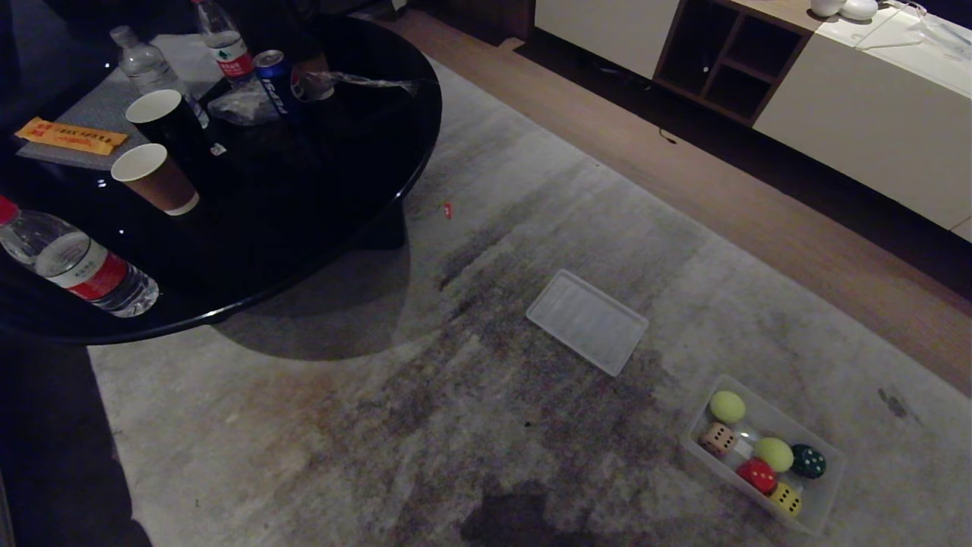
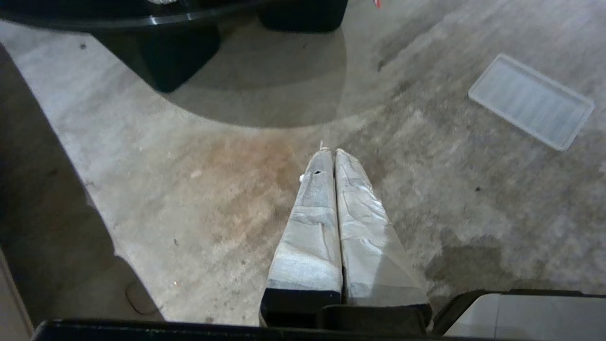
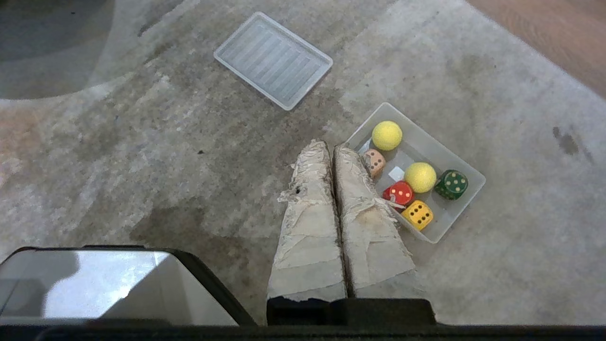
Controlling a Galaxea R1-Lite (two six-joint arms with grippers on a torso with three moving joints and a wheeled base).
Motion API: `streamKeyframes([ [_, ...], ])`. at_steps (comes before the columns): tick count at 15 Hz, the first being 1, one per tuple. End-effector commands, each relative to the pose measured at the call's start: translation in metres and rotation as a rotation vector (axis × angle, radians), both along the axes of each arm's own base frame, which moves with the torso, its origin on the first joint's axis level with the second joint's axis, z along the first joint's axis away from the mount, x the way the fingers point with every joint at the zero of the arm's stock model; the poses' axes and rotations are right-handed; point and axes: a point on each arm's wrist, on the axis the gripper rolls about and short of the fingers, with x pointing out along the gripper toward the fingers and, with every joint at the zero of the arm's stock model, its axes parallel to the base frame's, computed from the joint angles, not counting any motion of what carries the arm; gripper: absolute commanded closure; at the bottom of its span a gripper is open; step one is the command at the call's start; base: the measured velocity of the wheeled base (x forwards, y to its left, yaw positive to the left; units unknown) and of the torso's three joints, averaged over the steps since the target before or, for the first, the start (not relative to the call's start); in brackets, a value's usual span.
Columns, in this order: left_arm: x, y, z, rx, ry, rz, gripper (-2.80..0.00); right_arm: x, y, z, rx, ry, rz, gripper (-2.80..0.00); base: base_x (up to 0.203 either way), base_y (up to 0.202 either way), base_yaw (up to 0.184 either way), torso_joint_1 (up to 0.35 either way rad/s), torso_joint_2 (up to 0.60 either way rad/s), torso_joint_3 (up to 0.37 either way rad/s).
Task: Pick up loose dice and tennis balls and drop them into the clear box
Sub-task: Close the lid
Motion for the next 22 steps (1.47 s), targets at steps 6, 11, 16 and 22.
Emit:
streamKeyframes([
  [6,0.0003,0.0,-0.0007,0.0,0.005,0.001,0.0,-0.0001,0.0,-0.0001,0.002,0.005,0.001,0.0,0.0,0.0,0.0,0.032,-0.09,-0.064],
  [11,0.0003,0.0,-0.0007,0.002,0.005,0.0,0.0,-0.0001,0.0,-0.0001,0.002,0.005,0.001,0.0,0.0,0.0,0.0,-0.026,0.22,0.161],
  [16,0.0003,0.0,-0.0007,0.005,0.005,-0.001,0.0,0.0001,0.0,-0.0002,0.0,0.004,0.001,0.0,0.0,0.0,0.0,-0.012,0.04,0.031],
  [22,0.0003,0.0001,-0.0007,-0.004,0.004,0.002,0.0,0.0001,0.0,-0.0001,0.0,0.002,0.001,0.0,0.0,0.0,0.0,0.0,0.0,0.0],
])
